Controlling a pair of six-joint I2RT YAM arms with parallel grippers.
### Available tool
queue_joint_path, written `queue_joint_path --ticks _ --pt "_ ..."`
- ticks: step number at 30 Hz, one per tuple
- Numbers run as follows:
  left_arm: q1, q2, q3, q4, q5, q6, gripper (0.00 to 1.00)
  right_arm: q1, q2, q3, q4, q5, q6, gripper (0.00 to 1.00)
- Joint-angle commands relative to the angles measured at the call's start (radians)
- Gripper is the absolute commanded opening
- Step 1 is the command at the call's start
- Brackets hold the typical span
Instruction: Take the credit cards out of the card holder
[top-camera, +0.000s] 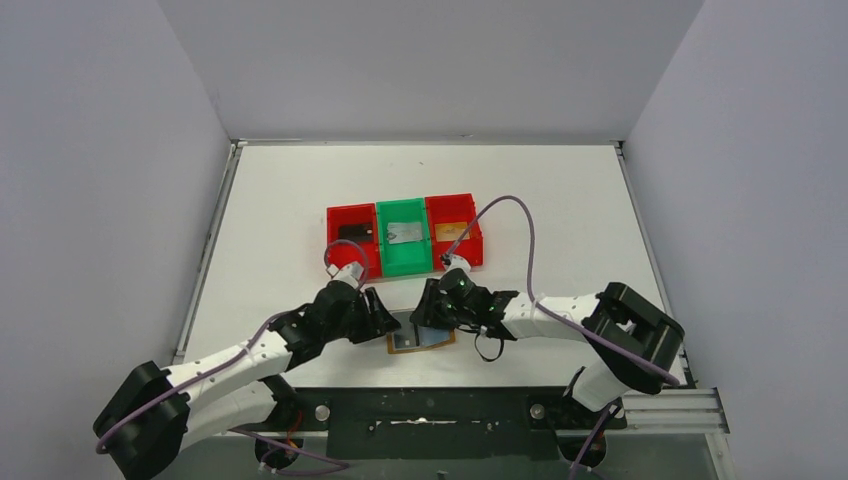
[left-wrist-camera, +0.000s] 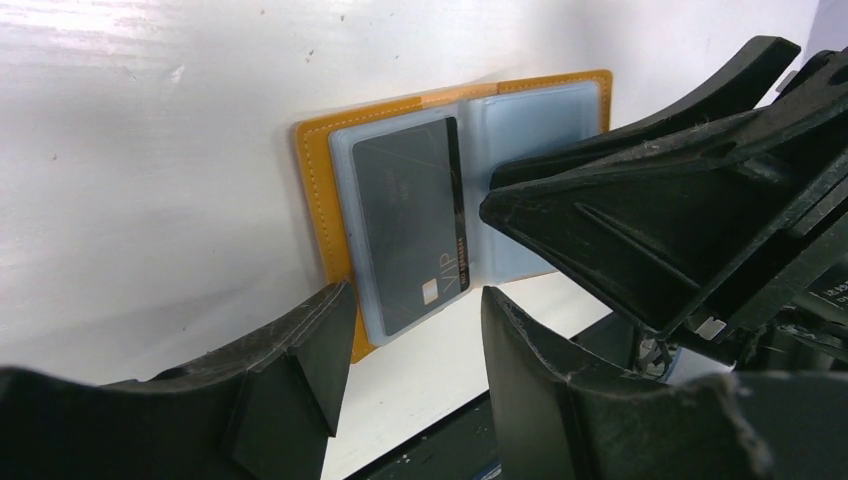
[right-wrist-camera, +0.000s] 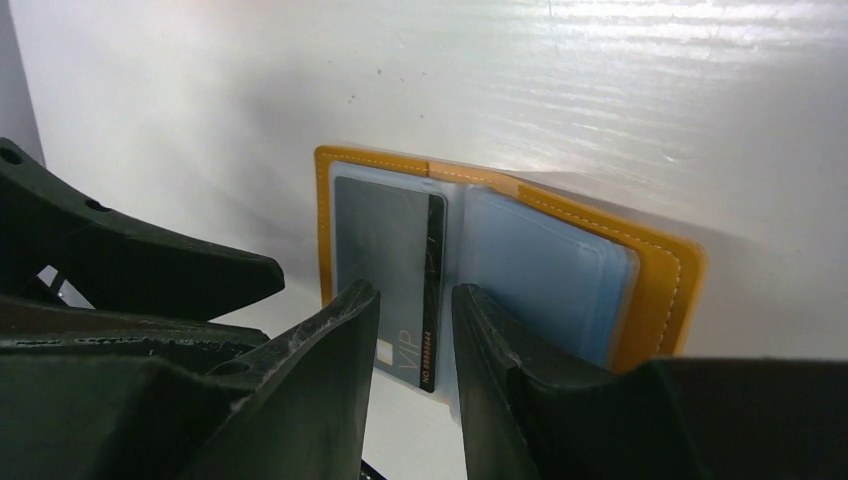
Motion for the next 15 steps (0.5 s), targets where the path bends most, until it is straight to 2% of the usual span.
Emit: queue_joint_path --ticks 1,8,15 --pt "0.007 0.039 0.023 0.055 0.029 0.014 0.48 0.01 0.024 0.016 0.057 -0.009 0.023 0.36" --pt "0.008 0.09 0.024 0.093 0.057 0.023 0.48 0.009 0.046 -0.011 0.093 -0.028 0.049 0.35" --pt "0.008 0.126 0.04 0.102 0.05 0.042 0.42 0.008 0.061 -0.049 0.139 -0.034 0.083 0.34"
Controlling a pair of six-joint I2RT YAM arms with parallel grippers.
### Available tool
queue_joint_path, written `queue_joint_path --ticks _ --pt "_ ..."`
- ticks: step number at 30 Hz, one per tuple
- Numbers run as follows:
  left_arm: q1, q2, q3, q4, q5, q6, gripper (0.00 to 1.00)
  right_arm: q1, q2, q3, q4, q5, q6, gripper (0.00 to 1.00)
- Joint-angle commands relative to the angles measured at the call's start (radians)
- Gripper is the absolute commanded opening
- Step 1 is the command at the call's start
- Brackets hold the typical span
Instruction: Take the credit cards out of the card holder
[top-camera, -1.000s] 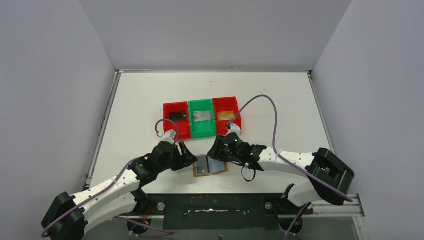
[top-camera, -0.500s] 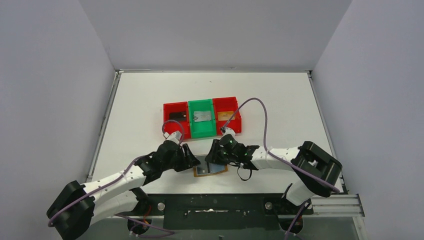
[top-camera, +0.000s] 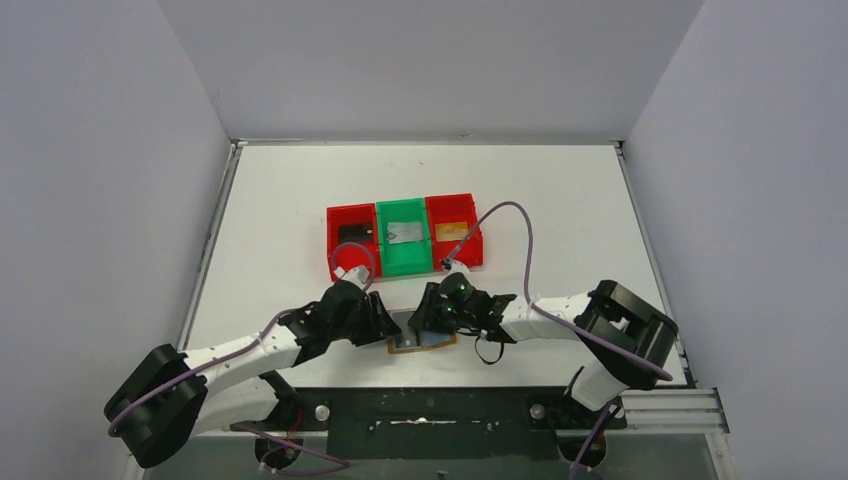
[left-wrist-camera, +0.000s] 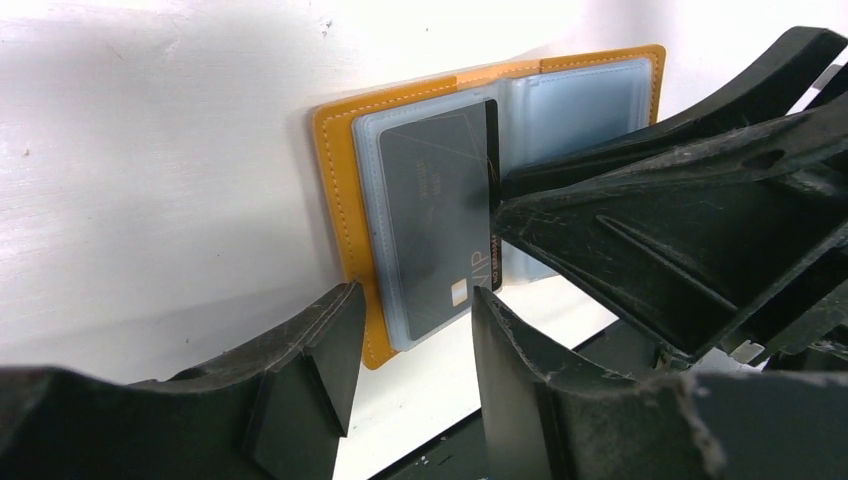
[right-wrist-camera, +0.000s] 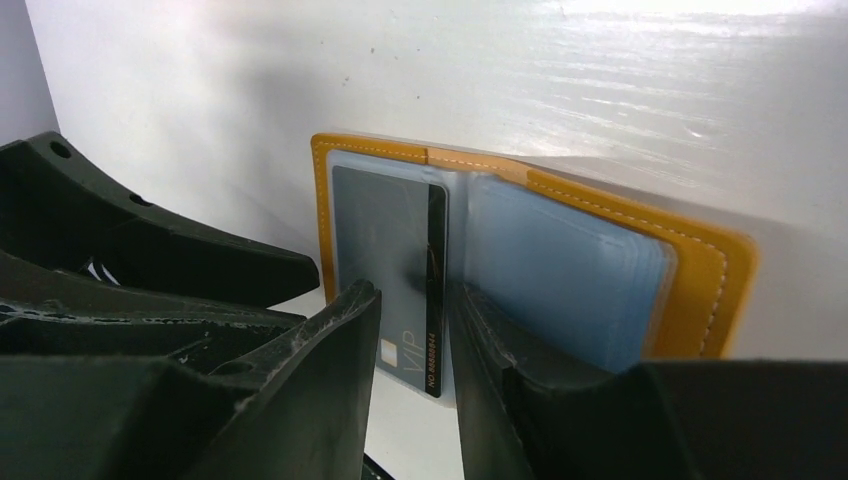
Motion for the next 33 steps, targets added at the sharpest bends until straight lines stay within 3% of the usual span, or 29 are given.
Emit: queue_joint_path --ticks 1,12,21,33 --pt "0.007 0.025 0.039 0.07 0.01 0.035 0.41 0.003 0.017 -0.029 0.075 0.002 0.034 0.33" --pt "0.007 0.057 0.063 0.088 0.005 0.048 0.34 -0.005 0.015 -0.065 0.113 0.007 0.059 0.3" --pt "0.007 0.027 0.096 0.045 -0.043 0.064 0.43 -0.012 0.005 -0.085 0.129 0.016 0.074 0.3" --pt "0.007 0.142 0.081 0.104 0.021 0.062 0.38 -0.024 -0.01 -0.118 0.164 0.02 0.097 0.29"
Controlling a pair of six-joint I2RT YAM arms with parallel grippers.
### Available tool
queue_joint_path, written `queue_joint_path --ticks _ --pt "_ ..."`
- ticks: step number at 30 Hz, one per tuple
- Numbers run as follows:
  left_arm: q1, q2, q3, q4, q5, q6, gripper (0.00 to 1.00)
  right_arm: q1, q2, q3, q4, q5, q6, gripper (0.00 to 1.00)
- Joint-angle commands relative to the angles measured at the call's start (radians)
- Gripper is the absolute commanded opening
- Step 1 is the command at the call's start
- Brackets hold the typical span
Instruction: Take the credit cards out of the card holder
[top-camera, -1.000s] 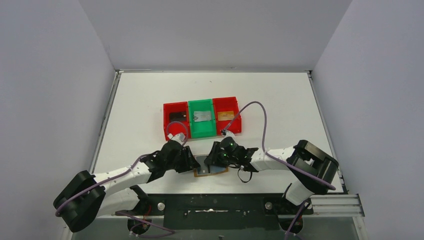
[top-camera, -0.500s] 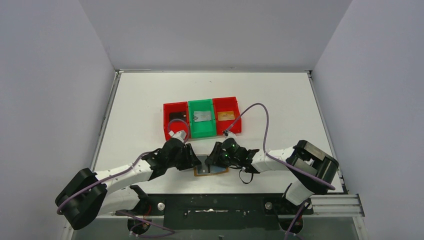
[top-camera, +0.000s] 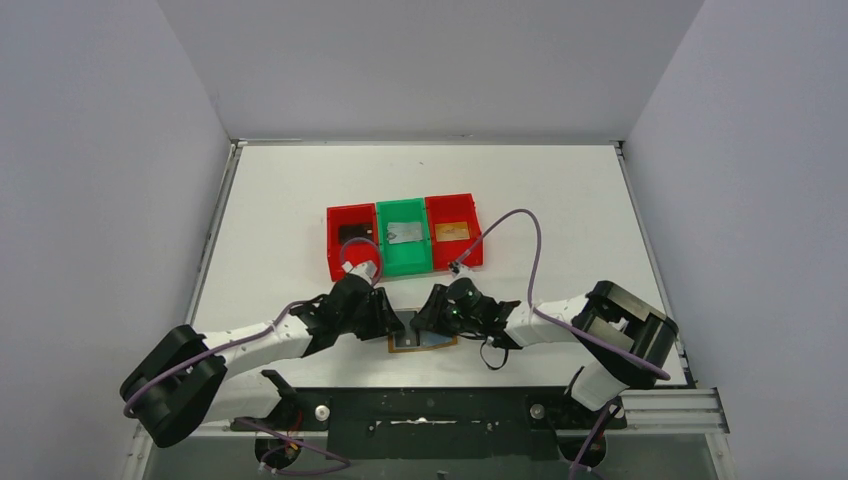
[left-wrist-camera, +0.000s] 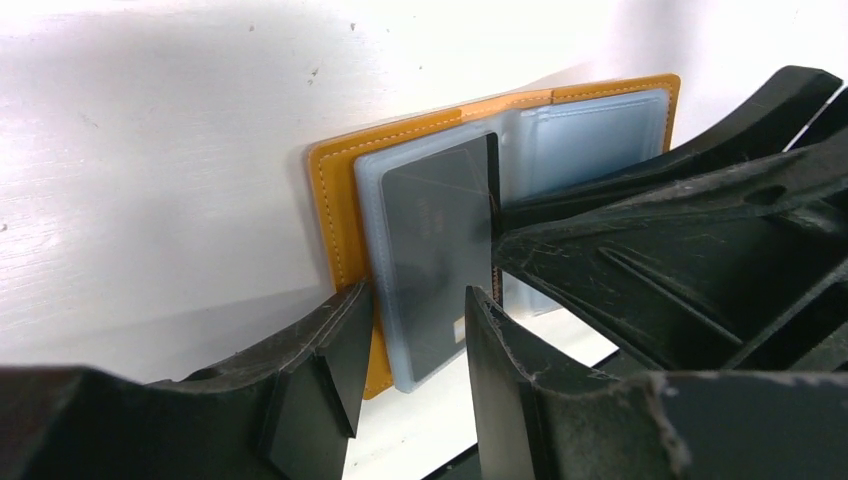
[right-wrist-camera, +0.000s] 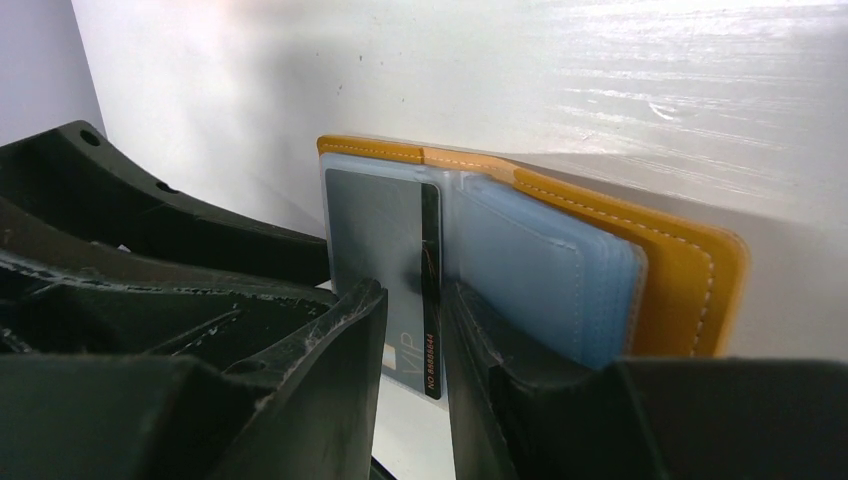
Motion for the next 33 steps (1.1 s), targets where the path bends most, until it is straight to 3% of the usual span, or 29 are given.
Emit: queue_joint_path --ticks 1,17,21,26,33 --pt "0.005 0.035 0.026 0.07 0.03 0.014 0.38 -0.011 -0.021 -0.031 0.026 0.019 0.007 0.29" --pt "0.0 0.065 0.019 0.042 0.027 0.038 0.07 -0.034 -0.02 -0.087 0.137 -0.022 0.039 0.26" --pt "0.0 0.069 0.019 0.047 0.027 0.04 0.01 -0.034 -0.03 -0.08 0.124 -0.025 0.019 0.19" --pt "-0.005 0.085 0.019 0.057 0.037 0.04 0.0 -0.035 -0.038 -0.102 0.212 -0.061 0.026 0.18" --pt "-0.008 0.074 0.01 0.059 0.026 0.03 0.03 -0.036 -0.03 -0.093 0.229 -0.067 0.018 0.02"
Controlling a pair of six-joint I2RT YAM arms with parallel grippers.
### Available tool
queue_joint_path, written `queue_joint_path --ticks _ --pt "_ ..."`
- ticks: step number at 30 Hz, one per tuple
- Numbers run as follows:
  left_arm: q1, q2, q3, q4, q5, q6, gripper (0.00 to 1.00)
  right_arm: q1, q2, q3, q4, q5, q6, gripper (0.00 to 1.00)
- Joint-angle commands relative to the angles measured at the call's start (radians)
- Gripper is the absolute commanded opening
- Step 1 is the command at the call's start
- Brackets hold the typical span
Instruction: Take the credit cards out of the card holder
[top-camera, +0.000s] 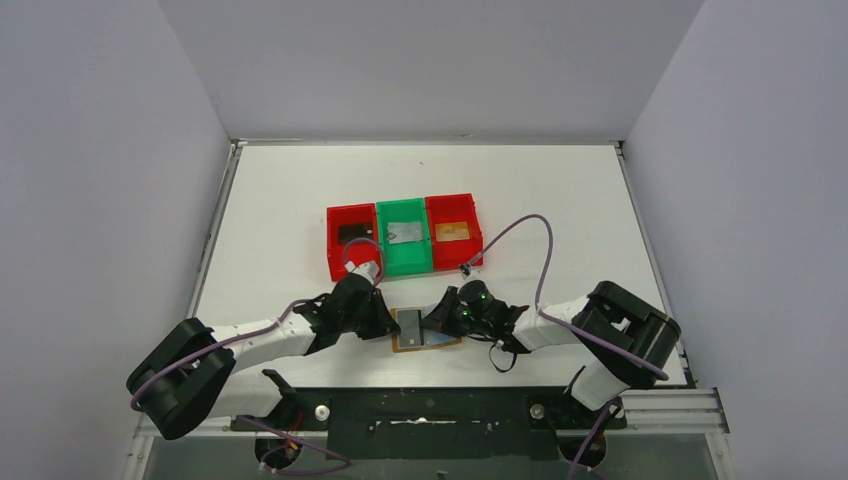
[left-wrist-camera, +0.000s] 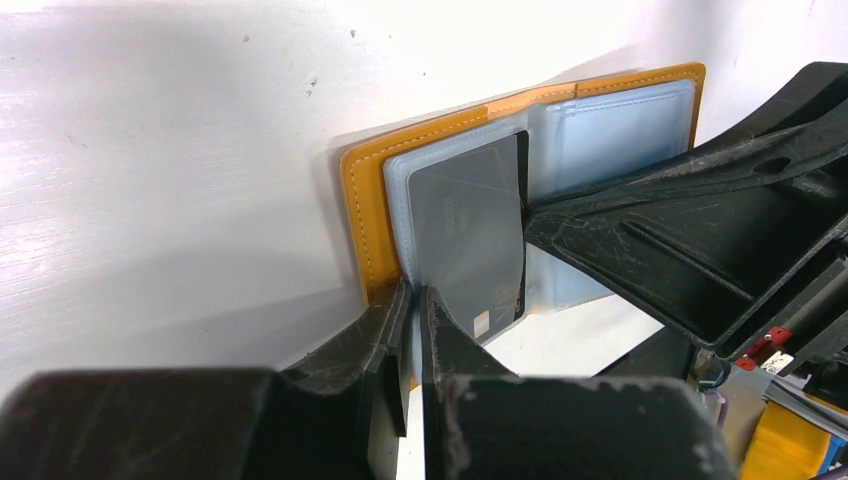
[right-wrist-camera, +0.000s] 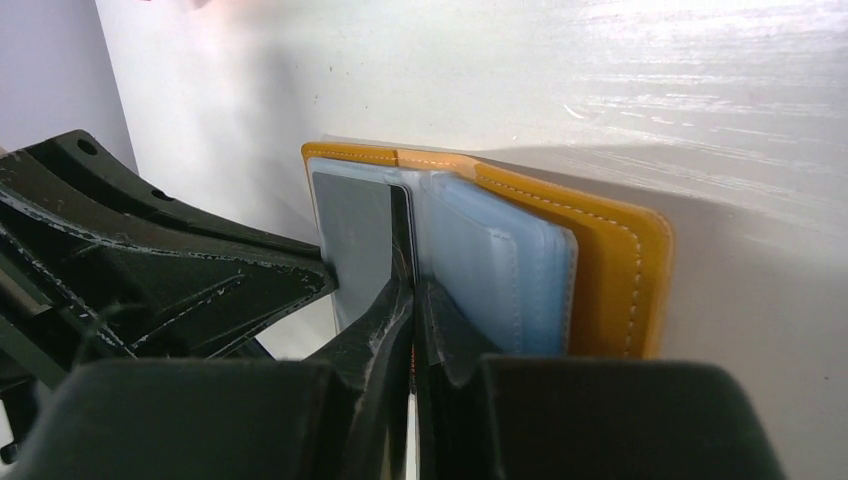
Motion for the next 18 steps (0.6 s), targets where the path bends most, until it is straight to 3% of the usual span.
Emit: queue_joint_path --ticks 1,3,7,18 --pt "-0.011 0.007 0.012 0.005 -0.002 0.011 0.08 0.009 -0.027 0.007 0.065 -0.012 -0.008 0.0" --pt "-0.011 -0.004 0.019 -0.017 -0.018 0.012 0.2 0.009 -0.041 0.007 0.018 0.022 -0.008 0.0" --pt "-0.011 -0.036 0.045 -0.058 -0.044 0.02 0.34 0.007 -0.059 0.017 -0.045 0.044 -0.021 0.0" --pt "-0.044 -0.052 0.136 -0.112 -0.078 0.069 0.37 0.009 -0.063 0.028 -0.087 0.072 -0.015 0.0"
